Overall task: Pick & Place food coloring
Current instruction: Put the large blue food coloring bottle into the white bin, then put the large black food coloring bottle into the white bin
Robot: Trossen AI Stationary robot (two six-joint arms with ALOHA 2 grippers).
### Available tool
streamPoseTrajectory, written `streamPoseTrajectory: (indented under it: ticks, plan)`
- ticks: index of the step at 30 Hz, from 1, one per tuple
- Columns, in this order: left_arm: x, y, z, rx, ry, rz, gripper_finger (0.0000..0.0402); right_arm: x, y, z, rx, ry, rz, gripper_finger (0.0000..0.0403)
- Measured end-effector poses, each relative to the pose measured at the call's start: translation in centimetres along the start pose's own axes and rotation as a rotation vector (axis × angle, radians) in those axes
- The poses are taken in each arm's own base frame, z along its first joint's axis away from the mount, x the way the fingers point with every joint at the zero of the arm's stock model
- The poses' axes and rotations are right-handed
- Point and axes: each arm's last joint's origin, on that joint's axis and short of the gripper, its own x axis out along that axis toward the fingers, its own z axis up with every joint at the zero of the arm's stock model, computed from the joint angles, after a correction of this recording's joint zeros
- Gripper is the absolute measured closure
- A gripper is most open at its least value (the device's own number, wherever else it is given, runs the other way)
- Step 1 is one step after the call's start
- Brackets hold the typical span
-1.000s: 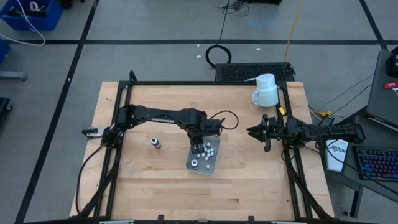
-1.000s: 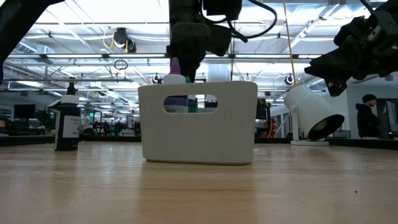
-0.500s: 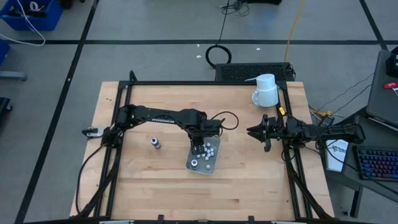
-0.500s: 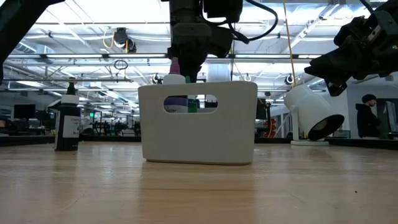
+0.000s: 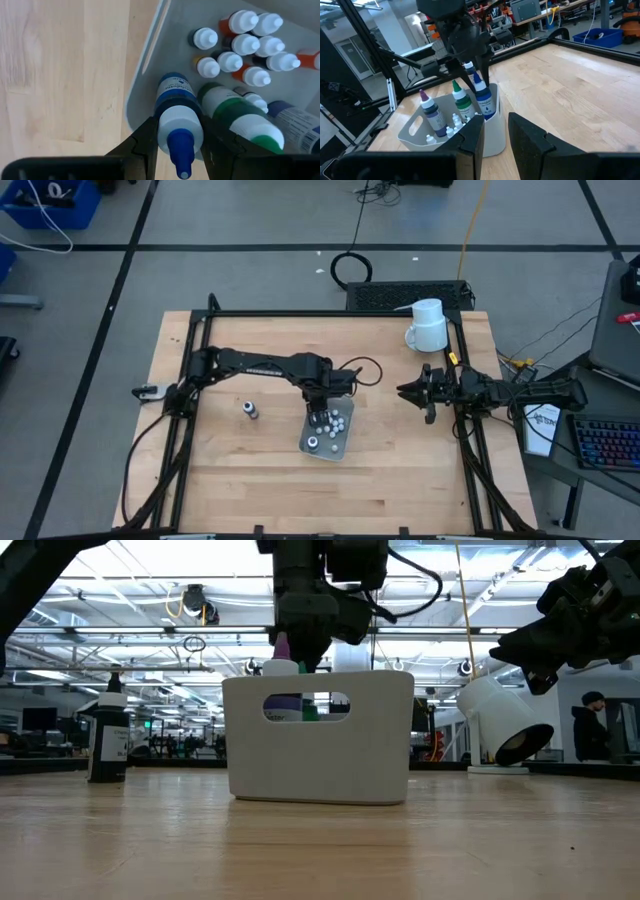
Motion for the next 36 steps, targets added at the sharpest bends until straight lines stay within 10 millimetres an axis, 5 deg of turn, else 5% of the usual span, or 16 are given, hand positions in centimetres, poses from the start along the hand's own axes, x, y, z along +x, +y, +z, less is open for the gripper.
streamPoseTrajectory:
  ticks: [9,16,22,36]
  plan:
    - [0.5,0.3,-0.1,-0.016,0.000,-0.005,0.0276,0.0,0.0,0.0,0.000,0.000,0.000,0.0325]
    - [0.7,0.3,-0.3,-0.029,0.016,0.002,0.0172,0.0,0.0,0.0,0.000,0.000,0.000,0.0325]
    - [0.7,0.2,-0.3,-0.038,0.022,0.002,0.0126,0.0,0.0,0.0,0.000,0.000,0.000,0.0326]
    - [-3.1,-1.1,0.4,0.006,-0.056,-0.007,0.0126,0.0,0.0,0.0,0.000,0.000,0.000,0.0325]
